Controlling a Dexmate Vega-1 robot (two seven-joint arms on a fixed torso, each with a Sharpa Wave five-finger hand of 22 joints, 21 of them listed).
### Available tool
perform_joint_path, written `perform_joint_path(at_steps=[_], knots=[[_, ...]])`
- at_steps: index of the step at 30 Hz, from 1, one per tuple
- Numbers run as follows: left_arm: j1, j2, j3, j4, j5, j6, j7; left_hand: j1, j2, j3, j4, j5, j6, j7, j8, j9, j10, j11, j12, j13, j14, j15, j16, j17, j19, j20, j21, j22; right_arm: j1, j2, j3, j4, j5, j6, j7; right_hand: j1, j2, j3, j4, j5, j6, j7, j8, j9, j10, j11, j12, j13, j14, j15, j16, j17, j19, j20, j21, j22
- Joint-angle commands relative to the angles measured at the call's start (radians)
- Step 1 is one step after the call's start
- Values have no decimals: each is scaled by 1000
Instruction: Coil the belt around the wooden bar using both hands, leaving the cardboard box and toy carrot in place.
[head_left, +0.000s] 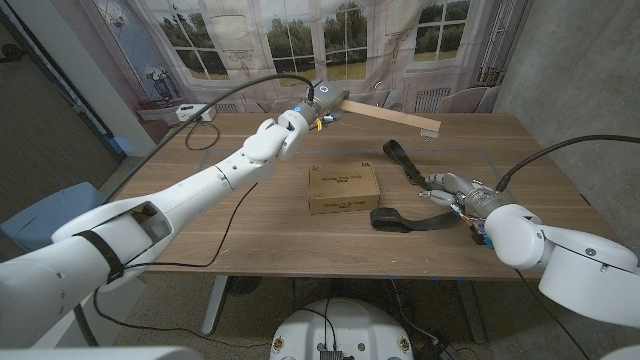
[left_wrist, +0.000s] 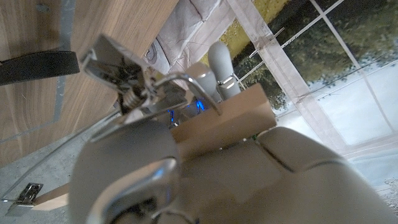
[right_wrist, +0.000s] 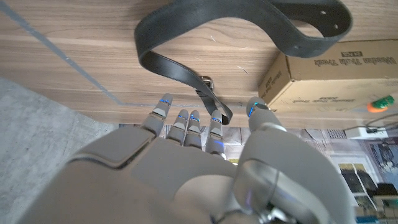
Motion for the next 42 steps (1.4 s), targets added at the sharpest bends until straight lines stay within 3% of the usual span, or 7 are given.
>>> perform_joint_path(at_steps=[1,11,24,29,34,38,42], knots=[[16,9,-15,-36,-8,9,5,-12,0,15,1,-4,9,12,12,0,-23,-19,16,2,-4,2,3,0,-7,-48,16,-5,358,-31,-426,-30,-82,-235,59,27,0,13,-2,7,-12,-2,1,3,-3,3,-1,4,-17,3,-5,0,-1,-7,-5,1],[24,16,-25,-56,-6,12,0,-24,0,27,1,-10,5,12,19,1,-25,-20,24,1,-3,1,5,-3,-13,-48,34,-20,523,-42,-624,-9,-185,-259,221,89,-23,28,0,7,-36,-6,-1,4,-73,-7,-14,5,-49,9,-8,-1,-15,-12,-11,1],[32,22,-36,-70,-11,1,-5,-34,0,38,0,-15,3,12,23,-2,-26,-19,26,1,-2,1,11,-2,-19,-50,52,-32,441,95,-685,144,-959,-259,808,183,-30,59,-6,20,-19,-29,12,6,-75,-28,-1,5,-41,-7,3,-2,10,-30,-2,0],[32,20,-36,-69,-8,-2,-3,-38,-1,42,0,-17,3,10,25,-3,-26,-22,26,1,0,1,13,-1,-21,-50,60,-34,395,141,-685,212,-1089,-253,791,327,-43,69,15,33,121,-31,56,12,69,-45,48,9,138,-106,81,21,123,-80,30,1],[32,21,-37,-69,-10,-5,-10,-43,-1,46,0,-19,1,11,26,-5,-24,-20,27,1,-2,1,11,-4,-24,-52,65,-42,279,167,-609,260,-1076,-186,561,467,-25,3,14,42,395,-52,217,58,386,-98,197,78,449,-223,301,187,292,-136,95,14],[33,22,-38,-69,-11,-6,-15,-44,-1,47,0,-20,2,10,26,-7,-25,-22,26,1,-2,1,12,-4,-24,-52,68,-44,156,173,-484,282,-968,-83,326,673,-2,-66,12,39,601,-59,422,157,613,-146,383,212,680,-255,532,443,382,-166,174,38],[35,24,-37,-68,-7,-4,-21,-46,-1,49,0,-21,1,10,26,-9,-25,-21,26,1,-2,1,13,-3,-26,-53,71,-46,64,192,-388,302,-889,-5,142,681,4,-117,39,30,642,-68,468,162,724,-145,489,292,798,-252,620,558,391,-173,216,54]])
